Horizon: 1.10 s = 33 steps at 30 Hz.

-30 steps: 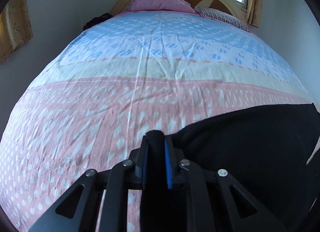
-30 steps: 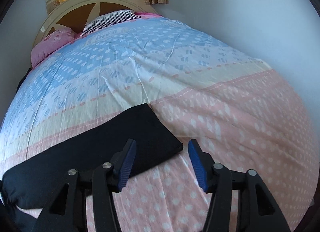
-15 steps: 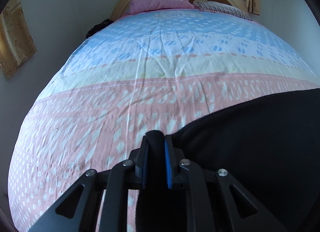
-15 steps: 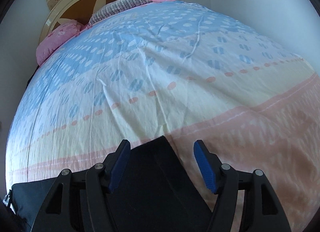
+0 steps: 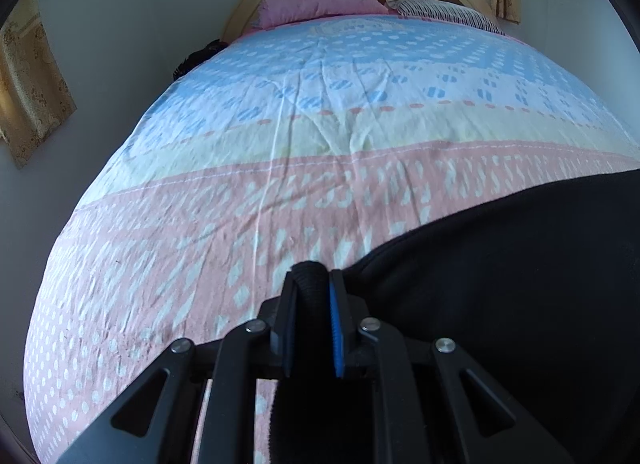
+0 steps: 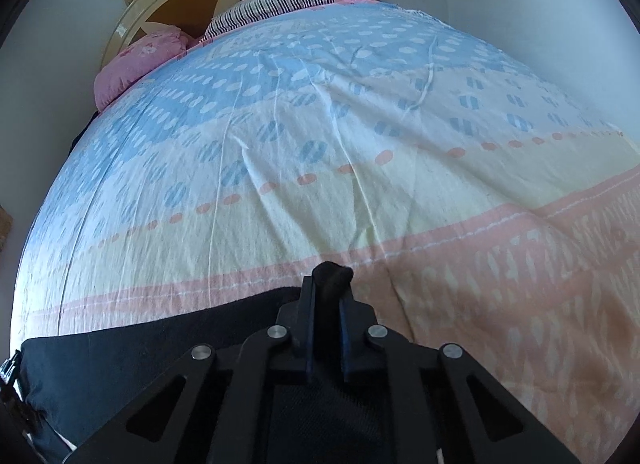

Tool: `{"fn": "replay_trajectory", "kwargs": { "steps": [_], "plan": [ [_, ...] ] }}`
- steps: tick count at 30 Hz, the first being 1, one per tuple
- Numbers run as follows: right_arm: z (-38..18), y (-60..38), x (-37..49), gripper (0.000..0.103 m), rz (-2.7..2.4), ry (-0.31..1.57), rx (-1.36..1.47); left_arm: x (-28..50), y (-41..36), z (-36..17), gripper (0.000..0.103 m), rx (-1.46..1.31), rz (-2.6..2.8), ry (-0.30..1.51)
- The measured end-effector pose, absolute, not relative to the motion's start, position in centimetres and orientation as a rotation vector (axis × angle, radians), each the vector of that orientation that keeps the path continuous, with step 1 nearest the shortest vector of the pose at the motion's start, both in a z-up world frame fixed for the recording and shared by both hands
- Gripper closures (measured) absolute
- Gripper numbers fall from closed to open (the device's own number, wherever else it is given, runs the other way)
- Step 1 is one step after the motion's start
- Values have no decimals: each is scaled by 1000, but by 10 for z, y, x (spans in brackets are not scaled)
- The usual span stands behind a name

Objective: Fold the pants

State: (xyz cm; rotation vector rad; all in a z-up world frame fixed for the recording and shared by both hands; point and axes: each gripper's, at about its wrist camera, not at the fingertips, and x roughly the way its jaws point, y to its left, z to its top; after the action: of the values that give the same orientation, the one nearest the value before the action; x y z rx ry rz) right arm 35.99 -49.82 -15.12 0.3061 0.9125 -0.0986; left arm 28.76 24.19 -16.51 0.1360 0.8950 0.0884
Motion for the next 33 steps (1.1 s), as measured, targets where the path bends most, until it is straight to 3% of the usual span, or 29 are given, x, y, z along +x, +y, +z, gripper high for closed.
{"fn": "replay_trajectory", "kwargs": {
  "steps": [10,19,33],
  "plan": [
    [-93,-506,288,95,-97,774,287,259,262,-123,91,-37,2,762],
    [-84,-518,198,96,-116,690,300,200,268,-81,91,-117,-100,606],
    [-125,-538,105,96,-138,730,348,126,278,-120,91,-189,-207,596]
  ]
}}
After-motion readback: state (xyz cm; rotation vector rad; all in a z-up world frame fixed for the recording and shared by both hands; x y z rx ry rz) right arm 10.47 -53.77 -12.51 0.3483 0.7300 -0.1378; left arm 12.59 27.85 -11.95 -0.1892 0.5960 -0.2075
